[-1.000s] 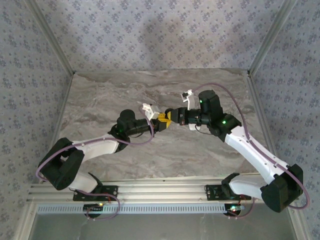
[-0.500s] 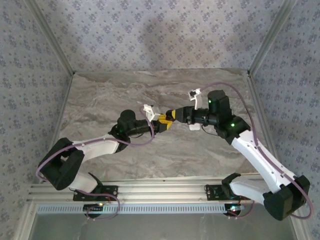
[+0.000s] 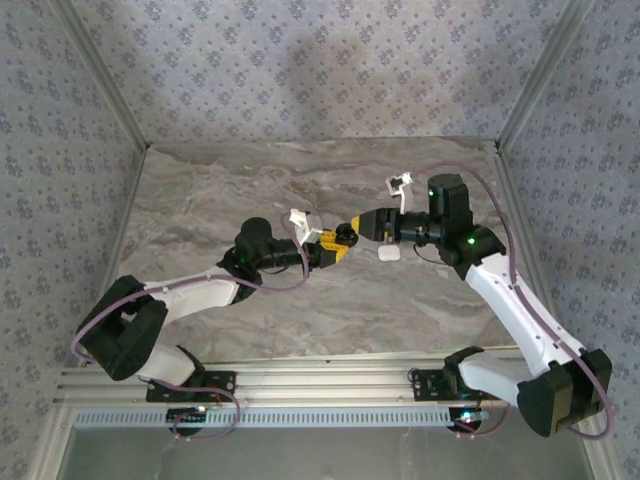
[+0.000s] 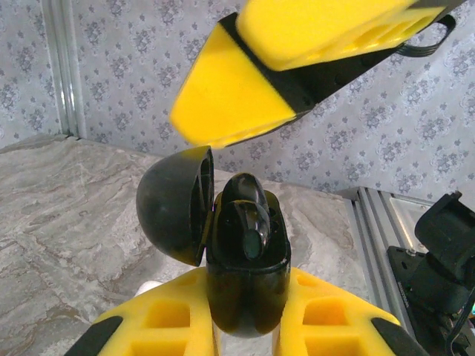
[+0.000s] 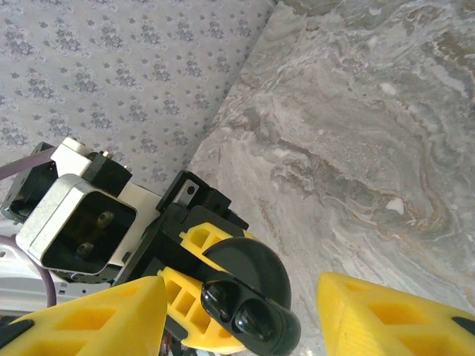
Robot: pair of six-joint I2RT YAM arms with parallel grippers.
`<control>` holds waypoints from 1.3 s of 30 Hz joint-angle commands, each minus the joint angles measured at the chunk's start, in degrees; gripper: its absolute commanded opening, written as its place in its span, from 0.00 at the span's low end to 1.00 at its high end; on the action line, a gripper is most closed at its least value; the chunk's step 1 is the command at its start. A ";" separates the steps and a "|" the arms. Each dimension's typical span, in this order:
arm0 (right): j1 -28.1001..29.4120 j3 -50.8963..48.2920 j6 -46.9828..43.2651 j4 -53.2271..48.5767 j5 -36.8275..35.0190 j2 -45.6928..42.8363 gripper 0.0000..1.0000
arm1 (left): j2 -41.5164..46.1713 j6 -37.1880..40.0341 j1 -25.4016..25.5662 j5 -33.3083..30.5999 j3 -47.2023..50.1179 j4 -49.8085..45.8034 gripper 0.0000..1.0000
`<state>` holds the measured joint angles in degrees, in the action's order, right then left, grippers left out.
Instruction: Insert wireless bluetooth earbuds into charging case
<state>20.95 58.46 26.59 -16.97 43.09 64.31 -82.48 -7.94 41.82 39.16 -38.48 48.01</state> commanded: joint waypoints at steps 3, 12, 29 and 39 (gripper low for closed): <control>0.31 0.96 1.40 3.91 4.75 1.66 0.58 | 1.82 0.80 0.64 1.89 -2.12 1.08 0.14; 2.14 0.87 1.52 4.41 5.49 3.26 0.57 | 1.89 0.98 0.75 1.89 -2.21 0.77 0.14; 2.74 -2.07 1.18 4.80 6.13 -1.96 0.41 | 1.80 1.57 0.79 -0.48 -2.39 -0.90 0.14; -0.16 -2.92 1.41 0.61 -1.16 -3.79 0.41 | 1.07 -0.72 0.80 -3.99 -3.89 -5.64 0.14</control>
<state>22.00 56.58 27.66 -14.06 45.30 62.06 -81.65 -7.35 42.39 37.17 -39.57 44.21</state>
